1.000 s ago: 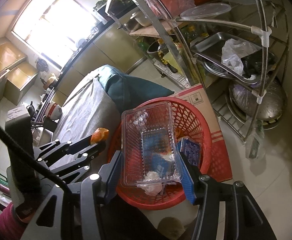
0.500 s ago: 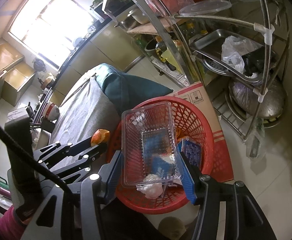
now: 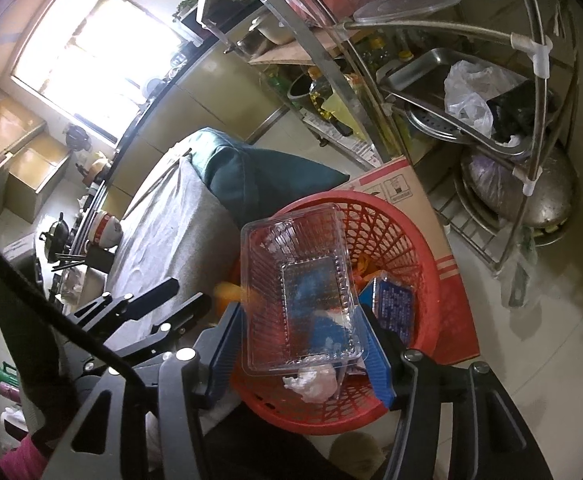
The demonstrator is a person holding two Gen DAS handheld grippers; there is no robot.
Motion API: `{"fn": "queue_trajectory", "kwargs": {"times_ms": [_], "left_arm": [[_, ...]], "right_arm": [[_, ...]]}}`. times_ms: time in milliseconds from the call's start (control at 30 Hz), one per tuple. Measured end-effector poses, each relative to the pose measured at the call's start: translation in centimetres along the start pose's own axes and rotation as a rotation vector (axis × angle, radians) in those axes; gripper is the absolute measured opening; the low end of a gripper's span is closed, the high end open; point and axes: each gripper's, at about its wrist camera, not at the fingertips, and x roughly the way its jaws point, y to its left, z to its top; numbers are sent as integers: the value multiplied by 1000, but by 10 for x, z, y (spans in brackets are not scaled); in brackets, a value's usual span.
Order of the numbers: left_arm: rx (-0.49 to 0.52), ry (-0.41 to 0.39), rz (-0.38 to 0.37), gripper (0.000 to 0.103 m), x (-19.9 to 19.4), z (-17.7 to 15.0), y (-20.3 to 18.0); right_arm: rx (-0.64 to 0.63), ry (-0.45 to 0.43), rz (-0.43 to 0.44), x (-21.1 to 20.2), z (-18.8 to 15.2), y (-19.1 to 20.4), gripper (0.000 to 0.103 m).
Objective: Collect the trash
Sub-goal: 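Lower the peel and tray into the red basket with both tools, then open both tools to drop the peel and tray into the basket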
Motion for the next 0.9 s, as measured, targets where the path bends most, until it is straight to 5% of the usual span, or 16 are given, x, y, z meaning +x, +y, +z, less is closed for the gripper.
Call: {"fn": "queue_trajectory", "kwargs": {"times_ms": [300,433,900], "left_arm": [[-25,-25,35,57,-13,-4,13],[-53,-31,57,68,-22,-11,22],[-173,-79,116,70,-71,-51,66]], "right_arm": [[-14,-26,9,-6,-1,10,61],[-39,-35,5,-8,-5,19,61],[-160,-64,13,-27,-26,72,61]]}}
